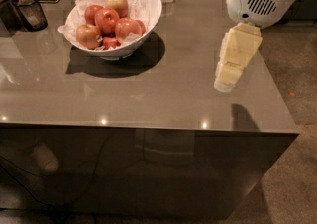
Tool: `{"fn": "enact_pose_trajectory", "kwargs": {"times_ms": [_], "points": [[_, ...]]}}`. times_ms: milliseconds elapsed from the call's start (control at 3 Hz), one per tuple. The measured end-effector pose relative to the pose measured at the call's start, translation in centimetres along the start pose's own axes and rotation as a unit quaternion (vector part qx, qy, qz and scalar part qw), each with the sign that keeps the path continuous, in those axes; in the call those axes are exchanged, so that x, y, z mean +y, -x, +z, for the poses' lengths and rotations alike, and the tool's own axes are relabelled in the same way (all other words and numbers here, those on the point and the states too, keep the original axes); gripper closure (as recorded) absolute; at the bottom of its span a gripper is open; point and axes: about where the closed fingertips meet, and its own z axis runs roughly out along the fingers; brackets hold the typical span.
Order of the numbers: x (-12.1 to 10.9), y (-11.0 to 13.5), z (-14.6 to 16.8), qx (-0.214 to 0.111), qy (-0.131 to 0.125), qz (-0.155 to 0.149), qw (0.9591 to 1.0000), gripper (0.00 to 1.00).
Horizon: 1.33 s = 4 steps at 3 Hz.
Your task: Pick apple from white bowl
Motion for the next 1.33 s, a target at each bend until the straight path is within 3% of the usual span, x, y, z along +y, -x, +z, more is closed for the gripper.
{"fn": "enact_pose_trajectory", "kwargs": {"times_ms": [333,667,1000,1333], "points": [[-1.2,2.1,0.6,-0.043,0.015,0.011,0.9989,0.00],[-3.4,5.3,1.1,-0.067,0.028,0.036,0.9967,0.00],[-6.1,8.8,2.2,-0.069,0.039,0.069,0.9945,0.00],[-7.3,10.7,1.9,-0.085,0.033,0.074,0.9931,0.00]]}}
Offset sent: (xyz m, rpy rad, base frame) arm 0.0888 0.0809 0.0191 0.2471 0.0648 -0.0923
